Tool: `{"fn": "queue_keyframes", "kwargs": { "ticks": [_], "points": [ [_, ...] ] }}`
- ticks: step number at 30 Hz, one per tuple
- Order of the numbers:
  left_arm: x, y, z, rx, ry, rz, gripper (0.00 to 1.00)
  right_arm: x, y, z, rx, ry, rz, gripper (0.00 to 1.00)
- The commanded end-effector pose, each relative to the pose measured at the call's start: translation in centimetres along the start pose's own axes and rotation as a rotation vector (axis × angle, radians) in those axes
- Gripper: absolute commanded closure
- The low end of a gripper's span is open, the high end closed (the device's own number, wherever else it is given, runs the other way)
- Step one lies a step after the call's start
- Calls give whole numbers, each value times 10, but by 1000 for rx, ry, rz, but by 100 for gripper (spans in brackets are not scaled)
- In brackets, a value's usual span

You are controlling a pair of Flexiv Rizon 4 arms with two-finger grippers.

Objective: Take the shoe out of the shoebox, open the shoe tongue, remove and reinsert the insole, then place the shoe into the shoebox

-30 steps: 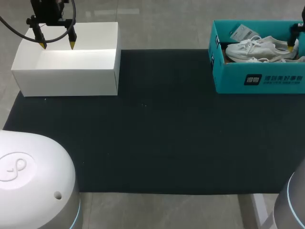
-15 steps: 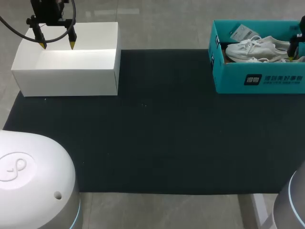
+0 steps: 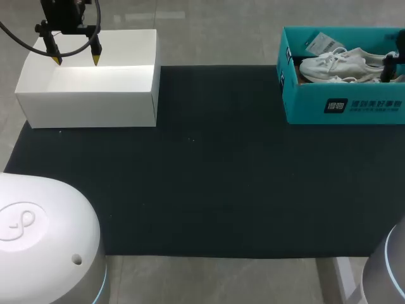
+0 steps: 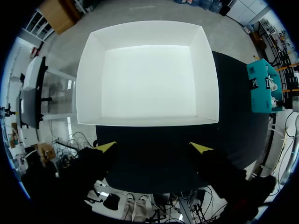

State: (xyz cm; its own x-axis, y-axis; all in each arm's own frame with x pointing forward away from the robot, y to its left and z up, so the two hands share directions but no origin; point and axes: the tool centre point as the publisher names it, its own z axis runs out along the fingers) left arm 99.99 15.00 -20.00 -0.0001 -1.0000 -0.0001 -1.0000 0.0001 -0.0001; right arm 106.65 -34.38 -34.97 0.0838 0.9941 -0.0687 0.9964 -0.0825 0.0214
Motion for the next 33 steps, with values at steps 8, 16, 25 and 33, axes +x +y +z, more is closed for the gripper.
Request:
{"fn": "queue_keyframes", "kwargs": {
  "ticks": [8, 16, 25, 33],
  "points": [
    [0, 0, 0, 0, 0, 0, 0, -3, 4, 13, 26, -27, 22, 100],
    [0, 0, 0, 0, 0, 0, 0, -7, 3, 16, 32, -40, 39, 100],
    [0, 0, 0, 0, 0, 0, 0, -16, -1, 6, 55, -60, 93, 100],
    [0, 0, 0, 0, 0, 0, 0, -23, 0, -28, 39, -66, 131, 100]
  ]
}}
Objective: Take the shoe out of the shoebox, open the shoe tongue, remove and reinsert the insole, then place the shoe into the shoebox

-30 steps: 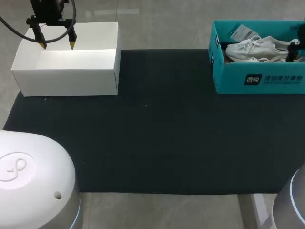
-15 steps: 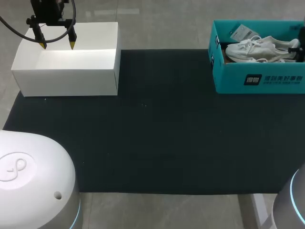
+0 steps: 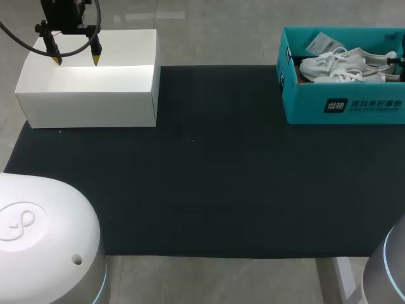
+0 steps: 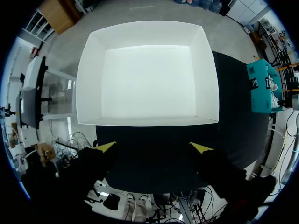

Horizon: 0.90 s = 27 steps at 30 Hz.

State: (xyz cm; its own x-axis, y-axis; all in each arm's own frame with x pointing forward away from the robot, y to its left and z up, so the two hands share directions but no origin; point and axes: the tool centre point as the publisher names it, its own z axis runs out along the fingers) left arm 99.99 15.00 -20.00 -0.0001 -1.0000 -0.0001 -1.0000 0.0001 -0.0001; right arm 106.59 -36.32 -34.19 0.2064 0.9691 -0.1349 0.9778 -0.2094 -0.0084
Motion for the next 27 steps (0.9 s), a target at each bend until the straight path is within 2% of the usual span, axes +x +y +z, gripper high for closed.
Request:
{"fn": "queue_keyframes", "kwargs": {
  "ticks": [1, 16, 27],
  "points": [
    [0, 0, 0, 0, 0, 0, 0, -5, -2, -26, -12, 4, 12, 100],
    [0, 0, 0, 0, 0, 0, 0, -12, 1, -109, -62, -30, 46, 100],
    [0, 0, 0, 0, 0, 0, 0, -12, -16, -175, -127, -30, 90, 100]
  ]
}}
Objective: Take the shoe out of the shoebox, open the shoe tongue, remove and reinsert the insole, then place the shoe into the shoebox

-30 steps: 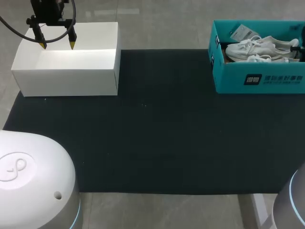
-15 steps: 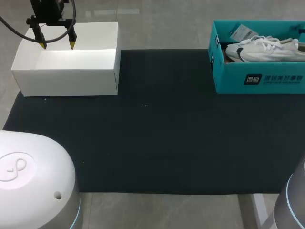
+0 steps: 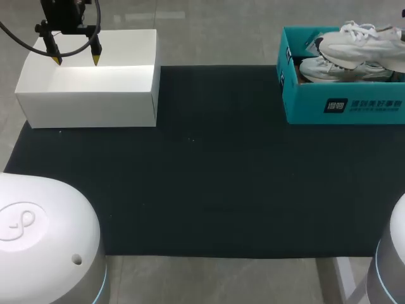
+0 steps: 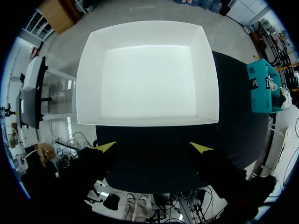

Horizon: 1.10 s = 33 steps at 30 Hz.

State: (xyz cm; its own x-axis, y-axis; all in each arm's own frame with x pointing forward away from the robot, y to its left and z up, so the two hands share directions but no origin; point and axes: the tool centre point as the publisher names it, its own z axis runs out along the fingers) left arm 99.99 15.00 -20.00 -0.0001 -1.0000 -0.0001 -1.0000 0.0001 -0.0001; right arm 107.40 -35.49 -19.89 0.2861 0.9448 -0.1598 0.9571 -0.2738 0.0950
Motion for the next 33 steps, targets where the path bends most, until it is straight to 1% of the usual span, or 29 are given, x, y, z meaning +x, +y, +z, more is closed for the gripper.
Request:
{"fn": "queue_keyframes", "kwargs": {
  "ticks": [1, 4, 8, 9, 10, 33],
  "points": [
    [0, 0, 0, 0, 0, 0, 0, -5, -20, -38, -39, 1, 10, 100],
    [0, 0, 0, 0, 0, 0, 0, -5, -26, -48, -52, -4, 19, 100],
    [0, 0, 0, 0, 0, 0, 0, -1, -36, -55, -48, 2, 28, 100],
    [0, 0, 0, 0, 0, 0, 0, 0, -38, -56, -45, -22, 28, 100],
    [0, 0, 0, 0, 0, 0, 0, 2, -40, -57, -59, -38, 15, 100],
    [0, 0, 0, 0, 0, 0, 0, 2, -40, -57, -59, -38, 15, 100]
  ]
}}
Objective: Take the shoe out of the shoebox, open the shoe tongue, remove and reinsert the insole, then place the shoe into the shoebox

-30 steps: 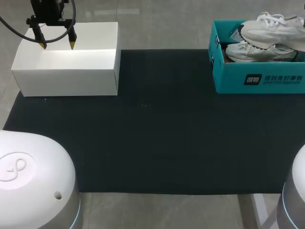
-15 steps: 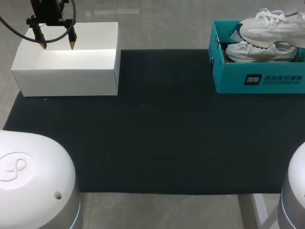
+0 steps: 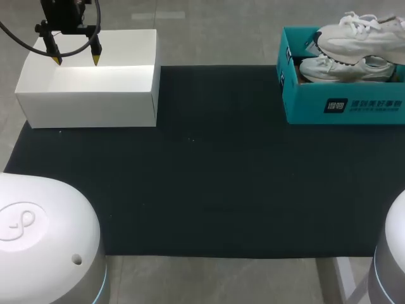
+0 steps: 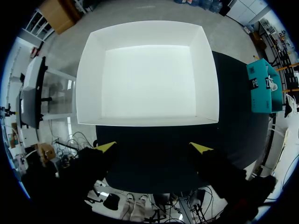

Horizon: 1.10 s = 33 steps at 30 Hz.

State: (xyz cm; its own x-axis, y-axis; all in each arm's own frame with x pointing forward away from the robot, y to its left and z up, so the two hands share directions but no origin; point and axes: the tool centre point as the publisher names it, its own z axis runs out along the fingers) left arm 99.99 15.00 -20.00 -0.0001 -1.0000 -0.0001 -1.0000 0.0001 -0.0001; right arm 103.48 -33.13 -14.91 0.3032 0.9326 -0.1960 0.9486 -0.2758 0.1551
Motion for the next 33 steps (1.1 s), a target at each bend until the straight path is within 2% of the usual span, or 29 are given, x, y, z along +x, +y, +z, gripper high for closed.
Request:
{"fn": "queue_keyframes", "kwargs": {
  "ticks": [1, 2, 4, 5, 9, 16, 19, 26, 33],
  "points": [
    [0, 0, 0, 0, 0, 0, 0, 2, -5, -3, -4, 1, 2, 100],
    [0, 0, 0, 0, 0, 0, 0, 9, -16, -7, -13, 26, 9, 100],
    [0, 0, 0, 0, 0, 0, 0, 17, -35, -13, -18, -22, 36, 100],
    [0, 0, 0, 0, 0, 0, 0, 20, -39, -15, -20, -16, 45, 100],
    [0, 0, 0, 0, 0, 0, 0, 40, -80, -24, -40, -54, 102, 100],
    [0, 0, 0, 0, 0, 0, 0, 69, -134, -25, -53, -77, 103, 100],
    [0, 0, 0, 0, 0, 0, 0, 83, -162, -25, -34, -18, 75, 100],
    [0, 0, 0, 0, 0, 0, 0, 119, -219, -16, 5, -11, -10, 100],
    [0, 0, 0, 0, 0, 0, 0, 158, -268, 8, 55, -49, -78, 100]
  ]
}}
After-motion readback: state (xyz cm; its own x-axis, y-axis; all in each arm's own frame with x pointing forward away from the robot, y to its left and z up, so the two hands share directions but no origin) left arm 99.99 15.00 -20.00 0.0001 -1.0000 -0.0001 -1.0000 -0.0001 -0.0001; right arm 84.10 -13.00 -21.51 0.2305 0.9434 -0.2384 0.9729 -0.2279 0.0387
